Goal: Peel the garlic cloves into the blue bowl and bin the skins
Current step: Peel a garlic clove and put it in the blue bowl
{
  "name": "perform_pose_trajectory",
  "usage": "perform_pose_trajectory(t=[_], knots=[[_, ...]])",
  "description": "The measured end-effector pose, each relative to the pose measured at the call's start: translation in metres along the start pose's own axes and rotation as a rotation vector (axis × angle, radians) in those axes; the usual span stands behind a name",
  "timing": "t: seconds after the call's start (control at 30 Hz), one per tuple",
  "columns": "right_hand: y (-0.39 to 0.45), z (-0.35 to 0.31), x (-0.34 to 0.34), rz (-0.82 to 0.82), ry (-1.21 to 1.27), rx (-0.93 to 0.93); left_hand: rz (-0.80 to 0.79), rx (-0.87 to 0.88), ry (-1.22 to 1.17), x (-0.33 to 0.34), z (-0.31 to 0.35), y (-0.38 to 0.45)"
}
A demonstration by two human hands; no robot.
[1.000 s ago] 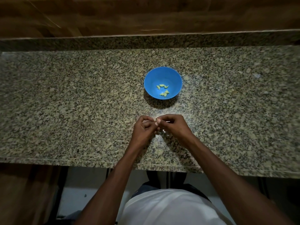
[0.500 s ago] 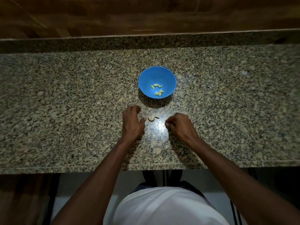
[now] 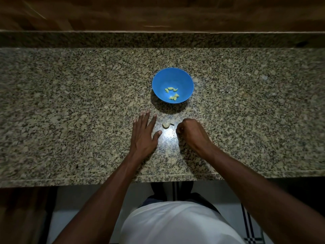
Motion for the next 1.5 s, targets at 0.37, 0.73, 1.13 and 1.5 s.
perform_pose_trajectory(t=[0.37, 0.73, 1.13, 1.5], knots=[[0.016, -0.014, -0.006, 0.001, -0.075, 0.033, 0.014, 0.012, 0.001, 0.002, -0.002, -0.001], [0.002, 0.003, 0.001, 0.018, -0.046, -0.052, 0.039, 0.016, 0.062, 0.008, -0.003, -0.002], [0.014, -0.007, 0.001, -0.067, -0.156, -0.088, 0.042, 0.016, 0.064, 0.008, -0.003, -0.004], [0.007, -0.004, -0.003, -0.035, -0.125, -0.133, 0.046, 0.024, 0.08, 0.009, -0.004, -0.004]])
Point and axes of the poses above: each hand's wrist, its own y-axis towards the middle knuckle, its own x-axis out of the palm, z = x × y, the point moved 1 cm from there along y, towards the middle knuckle, and after that the axes turned 8 degrees about y, right-handed, at the moved point
